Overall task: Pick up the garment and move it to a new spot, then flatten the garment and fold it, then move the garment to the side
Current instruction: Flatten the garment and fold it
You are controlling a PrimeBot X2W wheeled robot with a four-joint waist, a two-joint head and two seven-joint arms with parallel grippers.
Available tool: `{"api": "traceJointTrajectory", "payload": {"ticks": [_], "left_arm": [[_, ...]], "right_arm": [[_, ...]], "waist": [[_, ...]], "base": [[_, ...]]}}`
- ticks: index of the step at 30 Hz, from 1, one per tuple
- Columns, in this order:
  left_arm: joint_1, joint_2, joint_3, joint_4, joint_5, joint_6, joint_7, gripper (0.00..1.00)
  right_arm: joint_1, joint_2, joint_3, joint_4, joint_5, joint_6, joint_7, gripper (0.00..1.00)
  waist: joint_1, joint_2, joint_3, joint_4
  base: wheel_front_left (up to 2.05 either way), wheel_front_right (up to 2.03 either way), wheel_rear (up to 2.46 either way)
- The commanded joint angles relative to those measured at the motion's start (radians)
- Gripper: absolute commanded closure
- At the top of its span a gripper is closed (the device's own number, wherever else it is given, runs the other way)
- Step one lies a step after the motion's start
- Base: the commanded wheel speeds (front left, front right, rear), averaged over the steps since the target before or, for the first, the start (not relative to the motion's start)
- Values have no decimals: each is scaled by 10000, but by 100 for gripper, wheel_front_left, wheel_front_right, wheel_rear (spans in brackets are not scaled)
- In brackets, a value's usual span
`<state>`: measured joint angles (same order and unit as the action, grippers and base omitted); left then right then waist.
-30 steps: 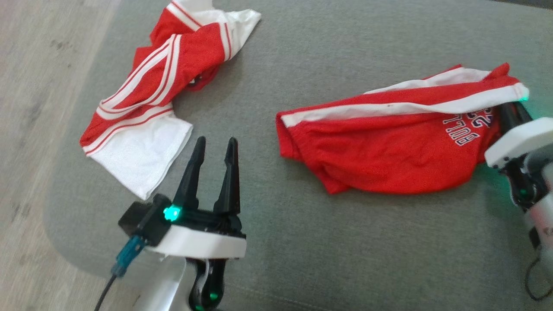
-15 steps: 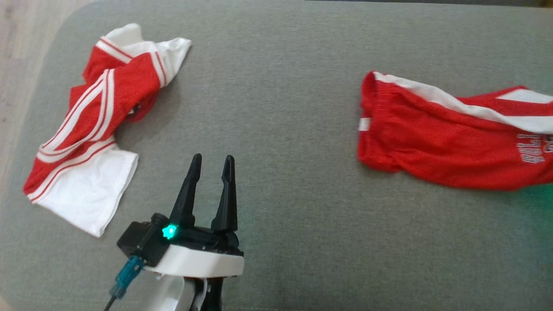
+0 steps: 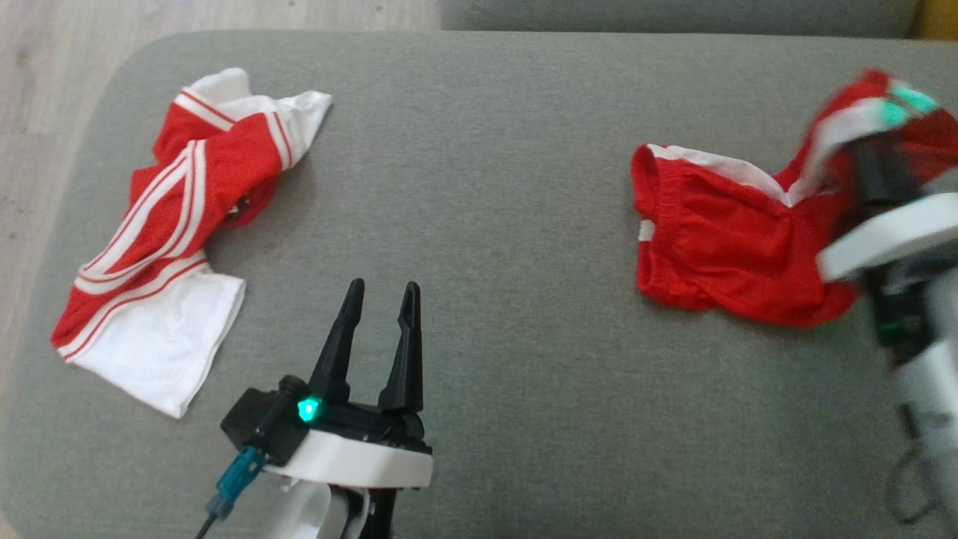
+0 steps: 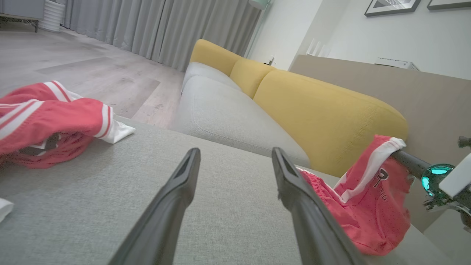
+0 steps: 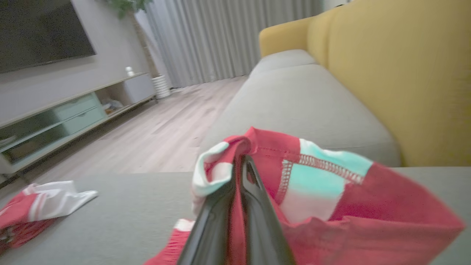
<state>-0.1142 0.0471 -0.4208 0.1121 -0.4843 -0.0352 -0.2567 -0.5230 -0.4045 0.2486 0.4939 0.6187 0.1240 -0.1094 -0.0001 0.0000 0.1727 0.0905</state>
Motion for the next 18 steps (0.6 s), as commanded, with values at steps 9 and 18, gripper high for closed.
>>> {"api": "traceJointTrajectory", "payload": {"ticks": [9,18], "left_arm": [[68,32,206,-253,-104,49,-51,0],[416,32,409,-290,-103,162,-51,0]], "right_arm": [[1036,2622,984,-958,-1744,67,1203,0],[2217,2664,21,-2677,-2126,67,341,0]], "waist": [[1,0,-181,634],[1,0,-663,588]], "base": [[0,0,0],[0,0,0]]}}
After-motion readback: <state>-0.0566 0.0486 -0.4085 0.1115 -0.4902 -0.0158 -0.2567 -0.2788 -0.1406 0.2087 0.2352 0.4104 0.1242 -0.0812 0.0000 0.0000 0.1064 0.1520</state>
